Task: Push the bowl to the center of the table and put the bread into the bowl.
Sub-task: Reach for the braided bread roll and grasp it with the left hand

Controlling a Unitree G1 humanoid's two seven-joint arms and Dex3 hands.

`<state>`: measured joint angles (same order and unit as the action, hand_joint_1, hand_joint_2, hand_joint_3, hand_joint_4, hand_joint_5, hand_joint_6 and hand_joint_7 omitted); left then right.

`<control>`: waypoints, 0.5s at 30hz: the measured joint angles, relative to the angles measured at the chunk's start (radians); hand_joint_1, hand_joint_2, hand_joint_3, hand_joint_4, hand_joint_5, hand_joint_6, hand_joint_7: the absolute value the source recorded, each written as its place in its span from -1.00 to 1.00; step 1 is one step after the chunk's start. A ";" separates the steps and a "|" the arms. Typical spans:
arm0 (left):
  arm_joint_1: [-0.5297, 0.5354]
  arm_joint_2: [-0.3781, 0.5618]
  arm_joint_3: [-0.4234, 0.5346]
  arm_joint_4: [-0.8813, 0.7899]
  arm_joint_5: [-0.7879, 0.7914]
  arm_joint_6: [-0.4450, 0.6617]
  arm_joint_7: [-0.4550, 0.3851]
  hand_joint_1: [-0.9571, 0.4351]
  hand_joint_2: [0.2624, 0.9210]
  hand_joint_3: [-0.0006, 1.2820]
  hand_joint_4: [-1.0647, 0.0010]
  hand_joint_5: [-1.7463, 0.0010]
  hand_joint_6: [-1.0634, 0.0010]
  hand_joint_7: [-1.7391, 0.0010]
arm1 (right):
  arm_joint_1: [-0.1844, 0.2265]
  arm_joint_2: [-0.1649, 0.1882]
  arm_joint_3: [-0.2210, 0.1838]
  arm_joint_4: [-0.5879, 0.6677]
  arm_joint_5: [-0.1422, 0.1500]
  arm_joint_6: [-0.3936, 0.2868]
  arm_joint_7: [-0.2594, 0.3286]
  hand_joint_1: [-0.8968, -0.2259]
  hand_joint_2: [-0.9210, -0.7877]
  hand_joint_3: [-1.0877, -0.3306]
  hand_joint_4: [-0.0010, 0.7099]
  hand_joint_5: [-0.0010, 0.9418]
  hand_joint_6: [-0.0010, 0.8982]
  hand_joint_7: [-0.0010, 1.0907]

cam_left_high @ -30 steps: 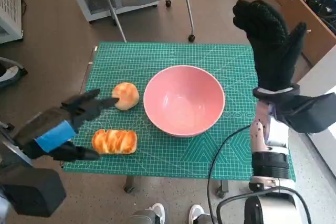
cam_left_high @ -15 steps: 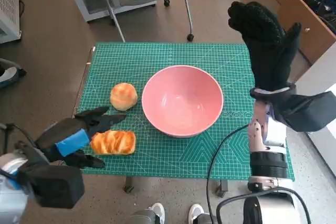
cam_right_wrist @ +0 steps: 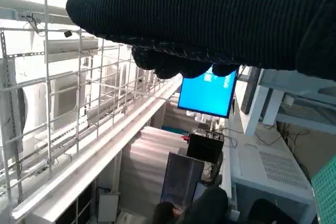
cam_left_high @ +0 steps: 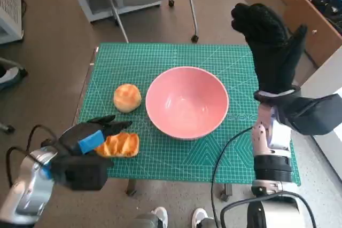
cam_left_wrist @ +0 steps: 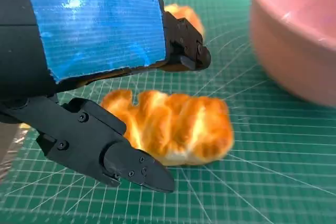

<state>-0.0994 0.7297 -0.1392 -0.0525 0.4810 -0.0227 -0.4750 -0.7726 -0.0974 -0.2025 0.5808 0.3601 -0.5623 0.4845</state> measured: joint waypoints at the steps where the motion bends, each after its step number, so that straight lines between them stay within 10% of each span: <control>1: -0.005 -0.005 -0.008 0.017 0.008 -0.004 0.009 0.09 0.68 -0.98 0.30 0.95 0.12 0.92 | 0.000 0.000 0.000 0.000 0.000 0.000 0.001 0.16 -1.00 0.47 0.02 -0.99 -0.30 -0.42; 7: -0.041 -0.028 -0.045 0.099 0.052 -0.046 0.067 0.35 0.93 -0.94 -0.28 0.89 -0.37 0.82 | 0.008 0.000 -0.005 -0.010 -0.001 0.001 0.000 0.18 -1.00 0.47 0.01 -0.99 -0.29 -0.43; 10: -0.049 -0.026 -0.046 0.109 0.063 -0.064 0.085 0.37 0.98 -0.84 -0.20 -0.01 -0.15 0.01 | 0.011 0.000 -0.007 -0.016 -0.001 0.002 0.000 0.18 -1.00 0.47 0.01 -0.99 -0.29 -0.43; 15: -0.050 -0.019 -0.039 0.105 0.064 -0.112 0.108 0.38 0.99 -0.83 -0.16 -0.44 -0.16 -0.24 | 0.018 0.000 -0.009 -0.029 -0.003 0.007 -0.003 0.20 -1.00 0.46 0.02 -0.99 -0.29 -0.44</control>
<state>-0.1493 0.7106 -0.1782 0.0525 0.5446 -0.1348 -0.3671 -0.7545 -0.0976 -0.2110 0.5514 0.3572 -0.5554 0.4814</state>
